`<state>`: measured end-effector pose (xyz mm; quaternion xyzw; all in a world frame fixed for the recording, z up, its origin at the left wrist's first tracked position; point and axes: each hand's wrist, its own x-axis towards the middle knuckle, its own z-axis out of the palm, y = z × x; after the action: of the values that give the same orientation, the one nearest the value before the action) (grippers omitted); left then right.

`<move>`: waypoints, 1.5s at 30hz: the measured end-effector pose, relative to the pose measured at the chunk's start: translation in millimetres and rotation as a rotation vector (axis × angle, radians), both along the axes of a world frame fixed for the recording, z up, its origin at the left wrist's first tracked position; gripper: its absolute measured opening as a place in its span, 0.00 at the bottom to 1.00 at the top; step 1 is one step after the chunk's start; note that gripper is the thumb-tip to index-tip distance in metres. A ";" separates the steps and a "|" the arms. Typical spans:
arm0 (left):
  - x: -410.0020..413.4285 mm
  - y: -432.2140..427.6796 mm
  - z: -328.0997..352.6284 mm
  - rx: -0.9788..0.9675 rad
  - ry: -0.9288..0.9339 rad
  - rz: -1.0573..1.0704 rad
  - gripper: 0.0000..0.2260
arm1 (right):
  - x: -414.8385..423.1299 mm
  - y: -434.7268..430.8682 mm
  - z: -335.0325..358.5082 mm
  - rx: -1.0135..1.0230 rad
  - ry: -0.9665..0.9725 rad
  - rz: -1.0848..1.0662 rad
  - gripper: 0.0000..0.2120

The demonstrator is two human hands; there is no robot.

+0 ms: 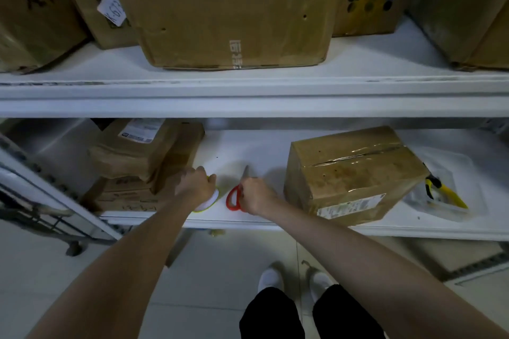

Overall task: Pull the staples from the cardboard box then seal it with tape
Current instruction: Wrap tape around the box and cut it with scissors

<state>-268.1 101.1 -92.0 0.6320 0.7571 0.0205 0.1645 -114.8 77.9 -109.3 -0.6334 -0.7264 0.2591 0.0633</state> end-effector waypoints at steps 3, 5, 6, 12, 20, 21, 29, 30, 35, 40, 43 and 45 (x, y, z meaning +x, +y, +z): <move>-1.7 25.1 -11.0 -0.064 -0.016 -0.017 0.18 | 2.3 12.1 -7.2 -0.019 0.026 -0.005 0.16; 1.4 38.0 -9.7 -0.118 0.042 -0.060 0.15 | 5.3 16.3 -12.0 -0.019 0.039 0.008 0.15; 5.4 42.1 -7.6 -0.147 0.070 -0.068 0.16 | 6.9 17.1 -12.6 -0.023 0.049 0.016 0.15; 37.5 43.8 -14.3 -0.304 0.166 -0.075 0.18 | 8.3 13.9 -1.8 -0.014 0.141 0.027 0.09; 41.6 41.4 -16.1 -0.269 0.232 -0.041 0.19 | 9.8 1.8 -9.7 -0.051 0.209 0.006 0.12; 41.7 41.2 -15.8 -0.278 0.220 -0.047 0.19 | 10.5 0.2 -9.1 -0.061 0.218 0.003 0.11; 33.2 47.2 -24.6 -0.350 0.095 -0.058 0.17 | 22.9 -3.7 -5.0 -0.050 0.219 0.006 0.11; 35.0 48.1 -25.7 -0.331 0.097 -0.064 0.17 | 23.7 -4.5 -5.6 -0.055 0.216 0.003 0.11; 32.9 45.1 -28.2 -0.254 0.060 0.116 0.18 | 24.6 -8.1 -8.9 -0.077 0.203 0.011 0.09; 25.9 35.2 3.8 -0.075 -0.020 0.185 0.14 | 24.4 -14.1 2.6 -0.062 0.237 -0.006 0.09; 26.1 22.7 33.0 0.056 -0.083 0.141 0.11 | 13.9 -23.4 17.2 -0.006 0.287 -0.075 0.11; 29.7 5.4 43.4 0.095 -0.157 0.083 0.10 | 9.0 -30.3 27.4 0.008 0.347 -0.157 0.14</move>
<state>-238.4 106.5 -48.6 0.6036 0.7656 0.1124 0.1923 -105.8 47.6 -81.9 -0.6336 -0.6540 0.3559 0.2101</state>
